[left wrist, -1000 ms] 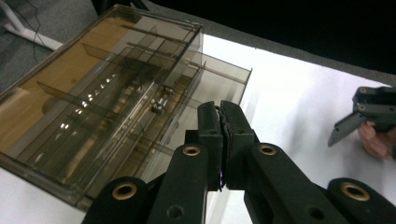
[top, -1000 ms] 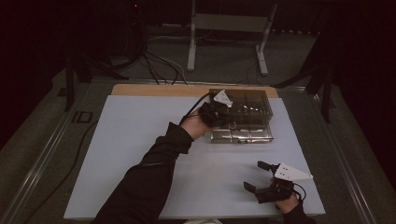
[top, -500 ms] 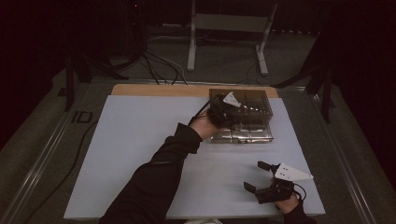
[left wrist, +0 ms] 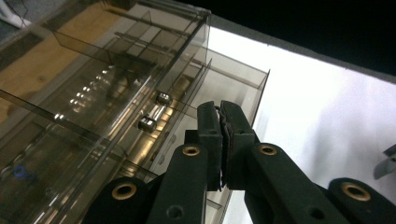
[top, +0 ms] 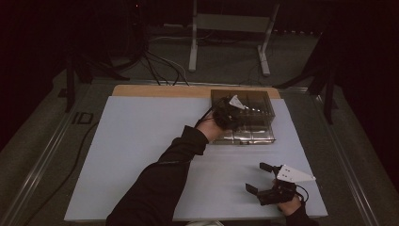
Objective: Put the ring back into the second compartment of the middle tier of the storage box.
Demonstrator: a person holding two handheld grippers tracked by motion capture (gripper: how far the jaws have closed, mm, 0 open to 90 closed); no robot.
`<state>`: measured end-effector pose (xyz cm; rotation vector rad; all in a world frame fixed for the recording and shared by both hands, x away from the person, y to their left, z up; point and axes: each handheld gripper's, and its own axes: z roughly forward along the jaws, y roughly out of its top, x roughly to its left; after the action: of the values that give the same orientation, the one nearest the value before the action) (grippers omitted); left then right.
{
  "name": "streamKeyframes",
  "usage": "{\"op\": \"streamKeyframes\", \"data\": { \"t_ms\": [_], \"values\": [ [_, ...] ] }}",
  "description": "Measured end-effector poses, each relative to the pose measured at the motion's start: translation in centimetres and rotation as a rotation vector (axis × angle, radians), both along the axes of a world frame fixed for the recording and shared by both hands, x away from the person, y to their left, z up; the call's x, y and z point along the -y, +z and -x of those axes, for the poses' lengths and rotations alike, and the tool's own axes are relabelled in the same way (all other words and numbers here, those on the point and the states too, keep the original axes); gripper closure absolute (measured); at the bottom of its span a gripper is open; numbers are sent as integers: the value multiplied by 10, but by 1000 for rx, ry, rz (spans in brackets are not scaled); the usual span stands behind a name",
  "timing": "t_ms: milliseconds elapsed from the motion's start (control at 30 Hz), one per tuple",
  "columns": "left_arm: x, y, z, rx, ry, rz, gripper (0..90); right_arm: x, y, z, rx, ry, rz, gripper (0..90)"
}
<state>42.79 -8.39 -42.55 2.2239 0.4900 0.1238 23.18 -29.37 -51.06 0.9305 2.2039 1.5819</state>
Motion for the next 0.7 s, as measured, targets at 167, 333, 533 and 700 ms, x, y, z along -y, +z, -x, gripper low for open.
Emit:
{"op": "streamKeyframes", "data": {
  "t_ms": [167,333,533,700],
  "values": [
    [6,-5,-3,-10,2,-3,898,1,0,0,-2,-6,-5,0],
    [11,-12,-5,-17,4,-13,896,0,0,0,-3,-1,1,0],
    [16,-14,-6,-20,2,8,882,1,0,0,0,-7,-1,0],
    [17,-14,-5,-13,13,-4,728,0,0,0,-1,-4,3,0]
  ]
}}
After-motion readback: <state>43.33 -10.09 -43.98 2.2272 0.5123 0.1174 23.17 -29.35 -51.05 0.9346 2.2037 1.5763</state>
